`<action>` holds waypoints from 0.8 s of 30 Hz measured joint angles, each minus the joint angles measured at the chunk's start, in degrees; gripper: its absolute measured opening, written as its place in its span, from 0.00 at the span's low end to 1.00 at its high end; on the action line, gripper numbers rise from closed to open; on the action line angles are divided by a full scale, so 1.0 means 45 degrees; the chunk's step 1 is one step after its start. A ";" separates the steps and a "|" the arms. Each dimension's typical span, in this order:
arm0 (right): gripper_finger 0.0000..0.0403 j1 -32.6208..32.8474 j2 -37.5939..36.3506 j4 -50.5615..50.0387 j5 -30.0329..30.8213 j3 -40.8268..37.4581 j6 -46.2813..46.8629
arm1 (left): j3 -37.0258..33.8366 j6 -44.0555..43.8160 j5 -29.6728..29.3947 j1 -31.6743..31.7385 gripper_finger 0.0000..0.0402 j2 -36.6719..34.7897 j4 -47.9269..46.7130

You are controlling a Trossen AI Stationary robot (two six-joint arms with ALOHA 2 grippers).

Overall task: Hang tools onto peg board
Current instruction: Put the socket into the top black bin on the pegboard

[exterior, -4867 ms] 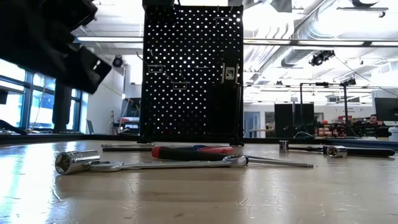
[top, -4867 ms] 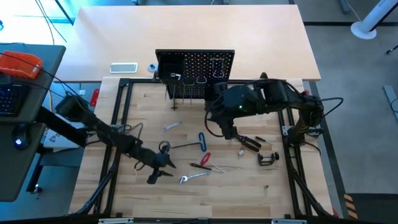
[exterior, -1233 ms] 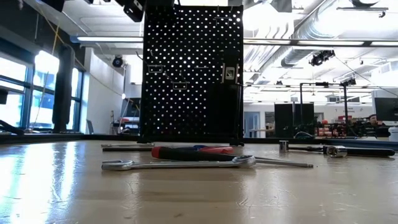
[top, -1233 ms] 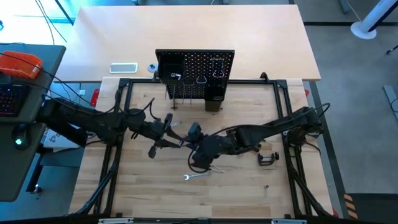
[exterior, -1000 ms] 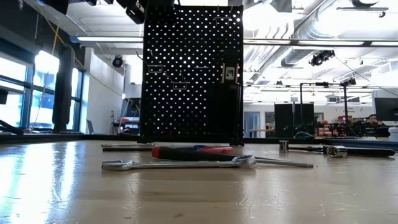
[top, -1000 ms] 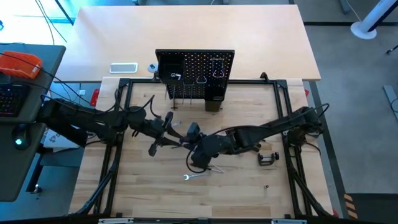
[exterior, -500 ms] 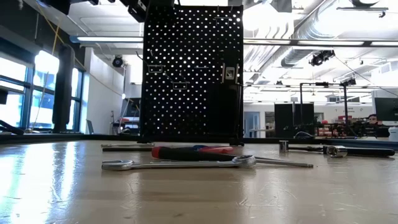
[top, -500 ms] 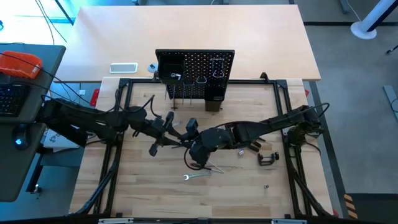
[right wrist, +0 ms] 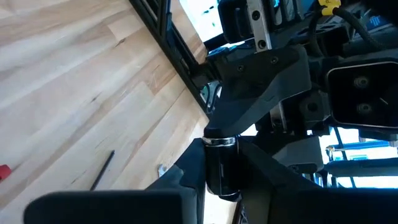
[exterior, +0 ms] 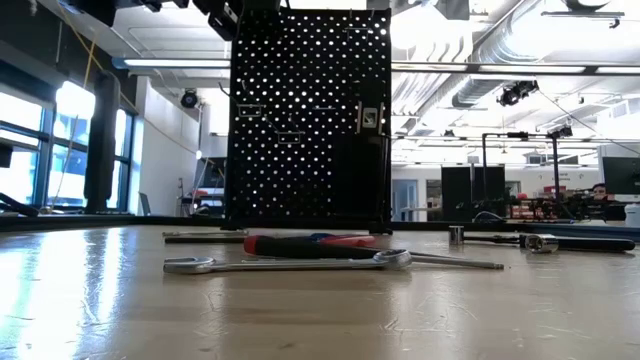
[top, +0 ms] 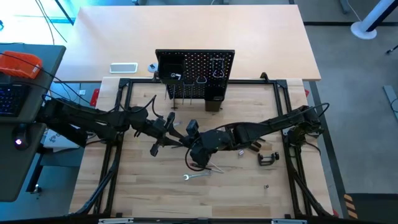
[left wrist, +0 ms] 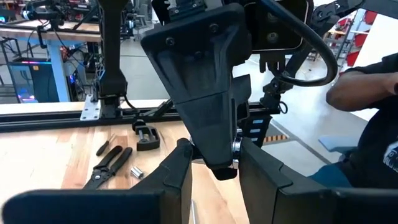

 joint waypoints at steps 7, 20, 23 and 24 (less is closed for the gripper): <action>0.14 -0.0005 0.0000 0.0144 0.0184 0.0000 0.0142 | 0.0000 -0.0406 0.0118 0.0182 0.30 -0.0001 0.0059; 0.14 0.0537 -0.0421 -0.0122 0.1907 0.0656 -0.0229 | -0.0019 0.0503 -0.0688 0.0192 0.46 -0.1237 -0.2034; 0.14 0.0593 -0.0755 -0.0134 0.1892 0.1012 -0.0418 | -0.0011 0.0546 -0.1203 0.0192 0.46 -0.1439 -0.3010; 0.14 0.0574 -0.0857 -0.0133 0.1895 0.1125 -0.0506 | -0.0010 0.0512 -0.1372 0.0192 0.46 -0.1425 -0.3369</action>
